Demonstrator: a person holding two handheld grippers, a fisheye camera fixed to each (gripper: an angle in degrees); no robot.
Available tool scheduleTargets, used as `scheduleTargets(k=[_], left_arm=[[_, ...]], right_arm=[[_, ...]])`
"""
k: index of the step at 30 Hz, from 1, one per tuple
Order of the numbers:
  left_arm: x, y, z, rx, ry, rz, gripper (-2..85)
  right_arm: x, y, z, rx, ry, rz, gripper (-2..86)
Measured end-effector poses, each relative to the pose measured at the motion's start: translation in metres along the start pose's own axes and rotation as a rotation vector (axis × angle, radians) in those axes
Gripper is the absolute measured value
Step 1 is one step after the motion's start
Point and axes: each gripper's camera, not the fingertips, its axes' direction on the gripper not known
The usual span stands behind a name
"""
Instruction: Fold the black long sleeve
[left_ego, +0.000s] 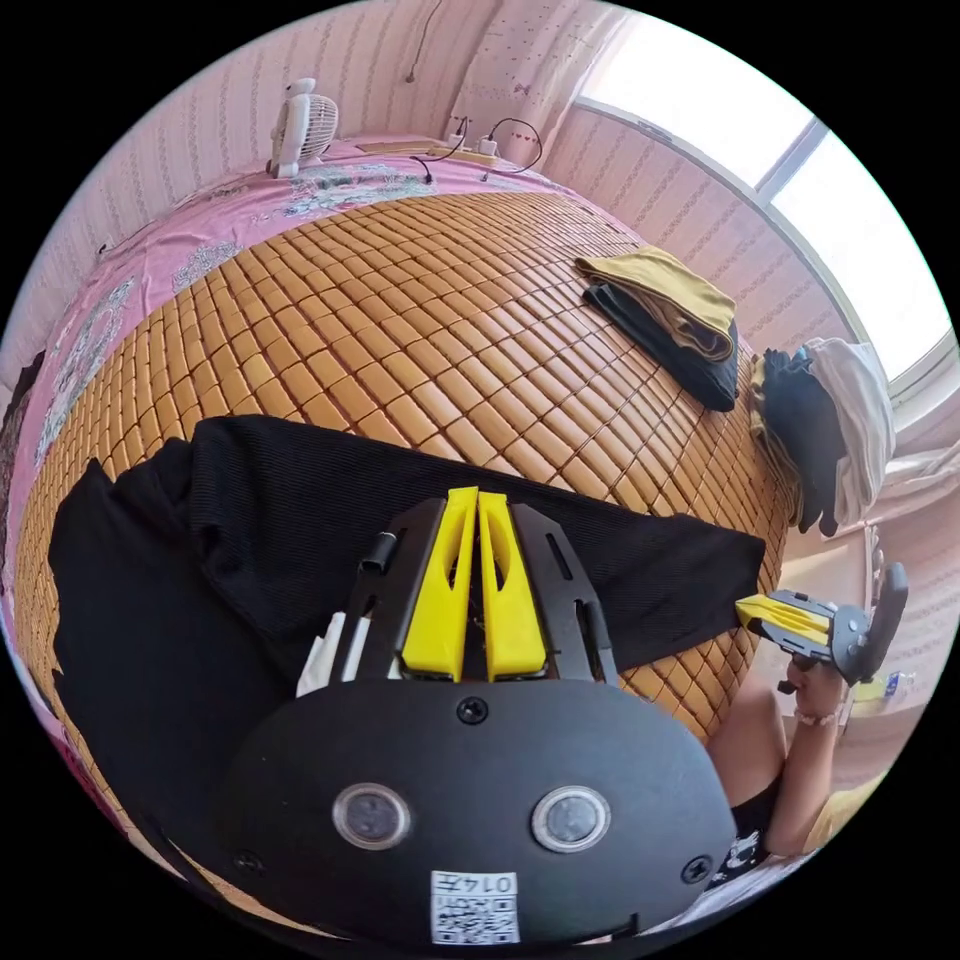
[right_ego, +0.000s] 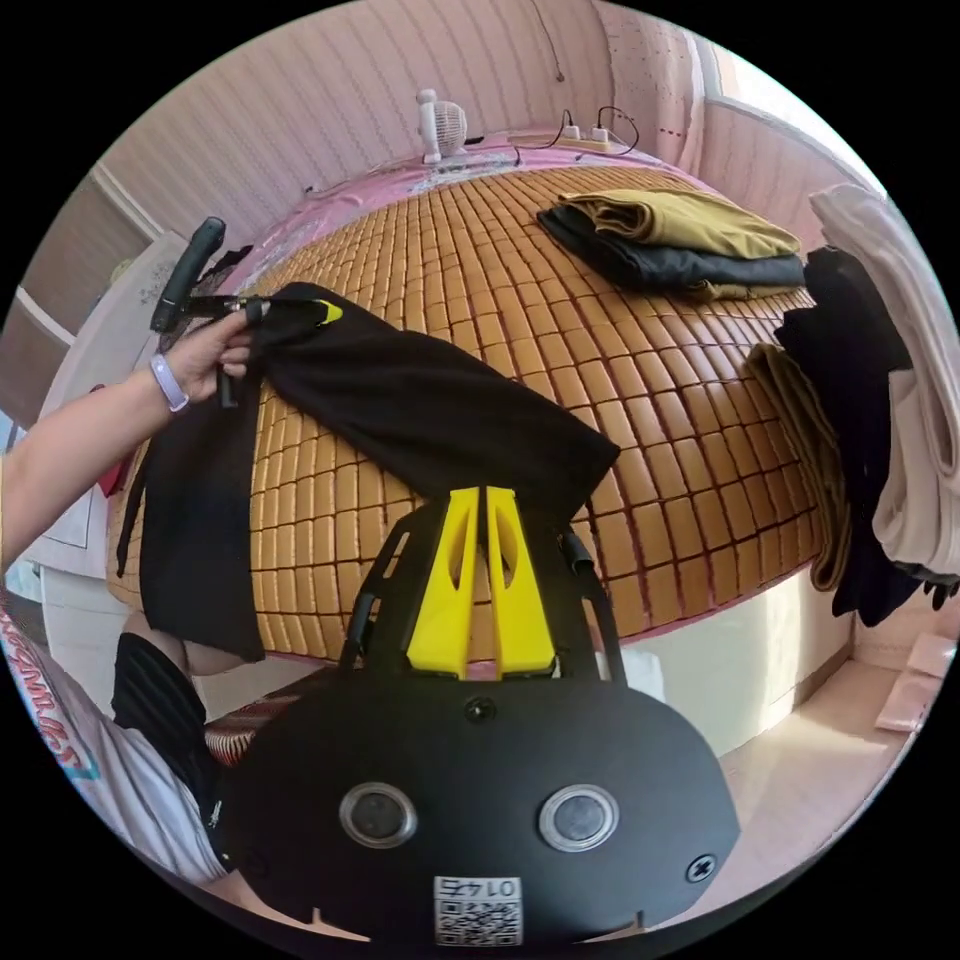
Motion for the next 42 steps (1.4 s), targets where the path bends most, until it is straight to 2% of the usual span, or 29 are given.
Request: scheduleTargets(k=[11,14,16,20,25,31,37,42], left_arm=[[-0.03,0.022,-0.025,0.017,0.14,-0.1,-1.0],[-0.041,0.06,-0.073,0.108,0.193,-0.075,-1.0],[-0.054,0.115,-0.117,0.16,0.22,-0.049,-1.0],[-0.092,0.222,-0.183,0.178,0.132,-0.113,-1.0],[-0.163,0.407,-0.287,0.236,-0.123,-0.462,-1.0],[-0.195,0.581,-0.365,0.371,-0.289,-0.818,-0.8],[-0.203,0.688,-0.387,0.604,-0.397,-1.051,2.8],[-0.211,0.737,-0.386,0.762,-0.456,-1.223,4.6]], right_arm=[[-0.027,0.01,0.0,0.001,-0.063,0.044,-0.9],[-0.041,0.01,-0.003,-0.001,-0.059,0.026,-0.8],[-0.048,0.011,-0.008,0.02,-0.087,0.019,-0.7],[-0.075,0.01,-0.017,0.065,-0.157,0.007,-0.3],[-0.138,0.016,-0.023,0.076,-0.198,-0.102,0.6],[-0.237,0.018,-0.027,0.018,-0.244,-0.285,3.7],[-0.357,0.013,-0.046,0.061,-0.244,-0.512,5.6],[-0.47,0.01,-0.046,0.034,-0.319,-0.692,7.8]])
